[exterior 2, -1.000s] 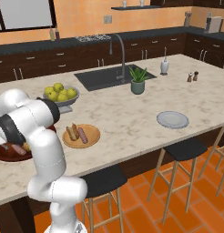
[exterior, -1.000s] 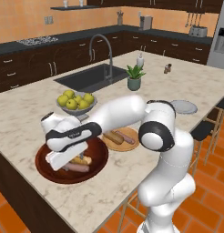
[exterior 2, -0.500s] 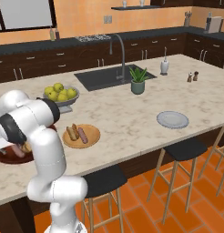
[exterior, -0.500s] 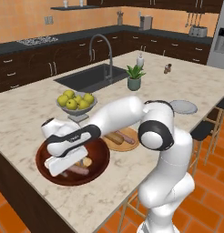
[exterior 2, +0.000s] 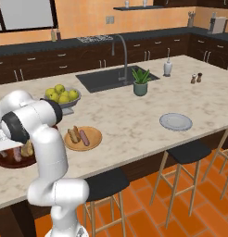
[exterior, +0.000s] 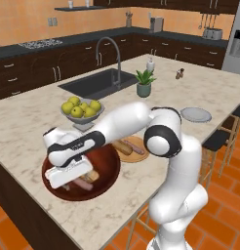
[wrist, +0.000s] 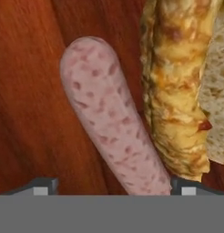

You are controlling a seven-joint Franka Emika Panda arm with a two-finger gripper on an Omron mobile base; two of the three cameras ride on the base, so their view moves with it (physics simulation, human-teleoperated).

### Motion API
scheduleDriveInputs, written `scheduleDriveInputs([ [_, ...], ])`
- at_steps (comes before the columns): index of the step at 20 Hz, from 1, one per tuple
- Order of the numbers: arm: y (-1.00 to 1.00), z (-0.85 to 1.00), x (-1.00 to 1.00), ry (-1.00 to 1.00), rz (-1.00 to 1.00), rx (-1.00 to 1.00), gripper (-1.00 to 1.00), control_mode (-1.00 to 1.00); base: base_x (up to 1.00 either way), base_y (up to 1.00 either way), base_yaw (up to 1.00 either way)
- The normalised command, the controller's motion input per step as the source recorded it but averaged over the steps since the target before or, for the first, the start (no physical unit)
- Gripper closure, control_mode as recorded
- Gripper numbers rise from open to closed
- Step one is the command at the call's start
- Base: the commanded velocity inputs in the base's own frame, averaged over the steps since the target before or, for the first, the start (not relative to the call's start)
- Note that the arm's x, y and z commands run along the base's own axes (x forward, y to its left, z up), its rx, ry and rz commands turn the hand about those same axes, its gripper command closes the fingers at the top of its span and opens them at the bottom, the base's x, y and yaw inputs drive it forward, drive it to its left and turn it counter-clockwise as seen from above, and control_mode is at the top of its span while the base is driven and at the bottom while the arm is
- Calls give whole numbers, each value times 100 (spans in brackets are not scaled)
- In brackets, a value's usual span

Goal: Place one bun and one sausage from the bowl on each plate.

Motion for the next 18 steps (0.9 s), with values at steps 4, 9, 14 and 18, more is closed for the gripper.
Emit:
scheduleDriveInputs([
  [4, -44, -26, -74, -17, -24, 1, -100, -100, 0, 0, 0],
  [9, -41, 0, -71, -33, -6, 0, -100, -100, 0, 0, 0],
  [14, -41, -1, 12, -34, -2, 0, -100, -100, 0, 0, 0],
  [18, -31, 0, 46, 2, 0, 8, -100, -100, 0, 0, 0],
])
